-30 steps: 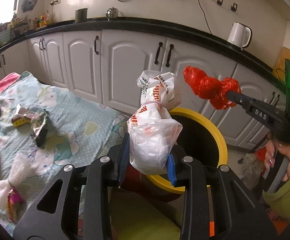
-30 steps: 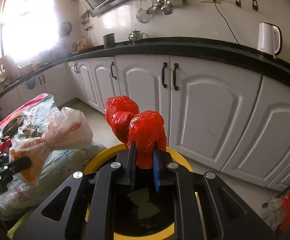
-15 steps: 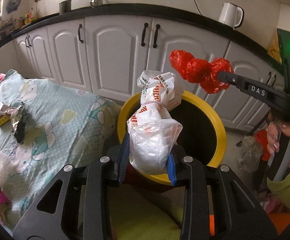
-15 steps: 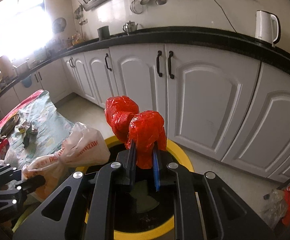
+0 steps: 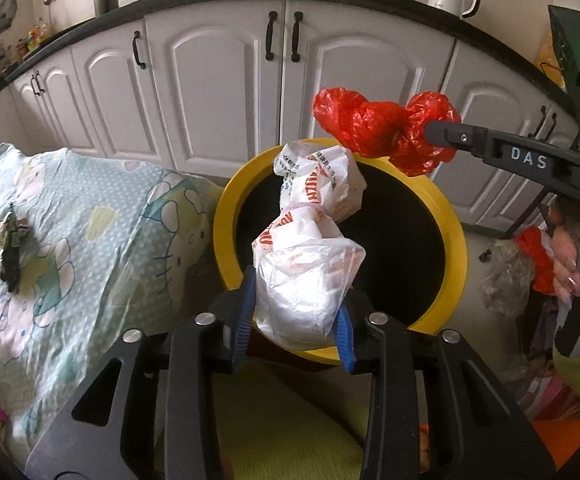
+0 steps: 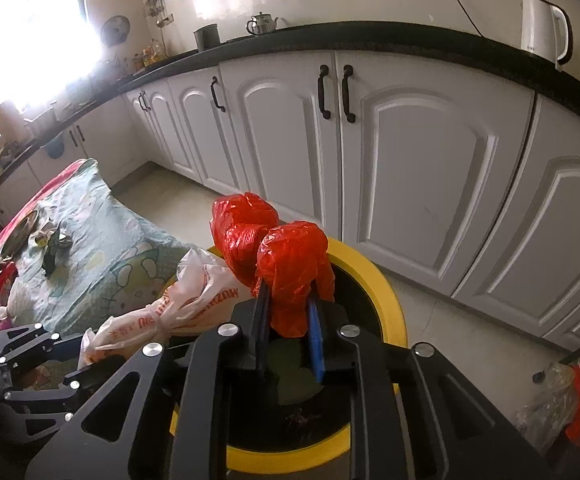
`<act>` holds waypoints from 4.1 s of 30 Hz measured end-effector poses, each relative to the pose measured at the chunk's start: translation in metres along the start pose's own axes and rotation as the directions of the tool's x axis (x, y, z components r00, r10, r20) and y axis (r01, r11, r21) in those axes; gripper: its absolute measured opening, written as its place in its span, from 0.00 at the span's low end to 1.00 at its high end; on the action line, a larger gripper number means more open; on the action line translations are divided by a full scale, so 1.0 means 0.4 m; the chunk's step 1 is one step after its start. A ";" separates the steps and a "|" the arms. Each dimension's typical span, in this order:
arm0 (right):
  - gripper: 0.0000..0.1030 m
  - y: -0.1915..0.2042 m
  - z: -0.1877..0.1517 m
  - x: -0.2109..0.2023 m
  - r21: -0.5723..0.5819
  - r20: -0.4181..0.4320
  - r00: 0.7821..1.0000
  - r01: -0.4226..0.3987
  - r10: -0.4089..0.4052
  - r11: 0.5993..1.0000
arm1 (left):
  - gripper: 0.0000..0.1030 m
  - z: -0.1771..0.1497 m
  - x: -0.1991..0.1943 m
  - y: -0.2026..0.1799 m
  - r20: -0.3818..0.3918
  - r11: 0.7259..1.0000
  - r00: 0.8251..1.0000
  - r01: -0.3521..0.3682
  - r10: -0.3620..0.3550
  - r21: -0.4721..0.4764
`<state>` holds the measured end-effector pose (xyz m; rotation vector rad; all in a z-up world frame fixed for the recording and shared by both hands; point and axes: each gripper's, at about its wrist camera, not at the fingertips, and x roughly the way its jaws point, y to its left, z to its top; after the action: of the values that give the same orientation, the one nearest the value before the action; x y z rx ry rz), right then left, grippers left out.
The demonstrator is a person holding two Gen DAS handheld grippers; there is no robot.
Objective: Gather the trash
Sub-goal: 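Open both tools to drop the bags into the bin, then move both tools back over the remaining items on the bed, then grasp the blue gloves with the left tool while the right tool grasps the pink candy wrapper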
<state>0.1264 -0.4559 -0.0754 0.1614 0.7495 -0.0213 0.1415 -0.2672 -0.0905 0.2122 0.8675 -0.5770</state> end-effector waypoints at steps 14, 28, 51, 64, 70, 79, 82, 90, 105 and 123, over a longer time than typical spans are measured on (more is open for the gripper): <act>0.52 -0.020 0.006 -0.010 0.035 0.028 0.999 0.015 -0.016 0.999 | 0.85 0.002 -0.052 0.089 0.060 0.986 0.998 0.011 -0.001 -0.166; 0.72 0.073 0.022 -0.073 -0.024 0.109 0.994 -0.025 0.027 0.999 | 0.89 -0.003 -0.174 0.164 0.165 0.965 0.982 -0.046 0.091 -0.260; 0.80 0.233 0.036 -0.154 -0.166 0.189 0.976 -0.074 0.105 0.983 | 0.89 -0.049 -0.302 0.246 0.262 0.937 0.943 -0.113 0.206 -0.330; 0.83 0.390 0.011 -0.167 -0.272 0.158 0.967 -0.153 0.201 0.950 | 0.89 -0.095 -0.388 0.341 0.294 0.893 0.898 -0.192 0.327 -0.408; 0.83 0.463 -0.003 -0.158 -0.316 0.120 0.962 -0.198 0.246 0.928 | 0.89 -0.116 -0.433 0.388 0.305 0.864 0.866 -0.241 0.397 -0.441; 0.83 0.577 -0.022 -0.152 -0.364 0.070 0.945 -0.275 0.320 0.890 | 0.89 -0.151 -0.479 0.454 0.300 0.824 0.838 -0.269 0.455 -0.498; 0.84 0.610 -0.022 -0.144 -0.369 0.053 0.939 -0.299 0.341 0.880 | 0.89 -0.166 -0.495 0.481 0.295 0.808 0.830 -0.275 0.472 -0.521; 0.84 0.684 -0.024 -0.130 -0.384 0.020 0.924 -0.345 0.382 0.856 | 0.89 -0.209 -0.541 0.557 0.270 0.755 0.806 -0.298 0.527 -0.584; 0.84 0.813 -0.065 -0.075 -0.409 -0.105 0.892 -0.442 0.441 0.798 | 0.89 -0.285 -0.579 0.665 0.194 0.663 0.778 -0.344 0.598 -0.664; 0.70 0.937 -0.166 0.068 -0.348 -0.336 0.832 -0.546 0.442 0.762 | 0.77 -0.435 -0.473 0.815 0.027 0.602 0.882 -0.298 0.471 -0.741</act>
<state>0.1301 -0.0746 -0.0900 -0.0691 0.9108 0.6890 0.1132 0.1467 -0.0732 -0.3863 0.7373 0.1905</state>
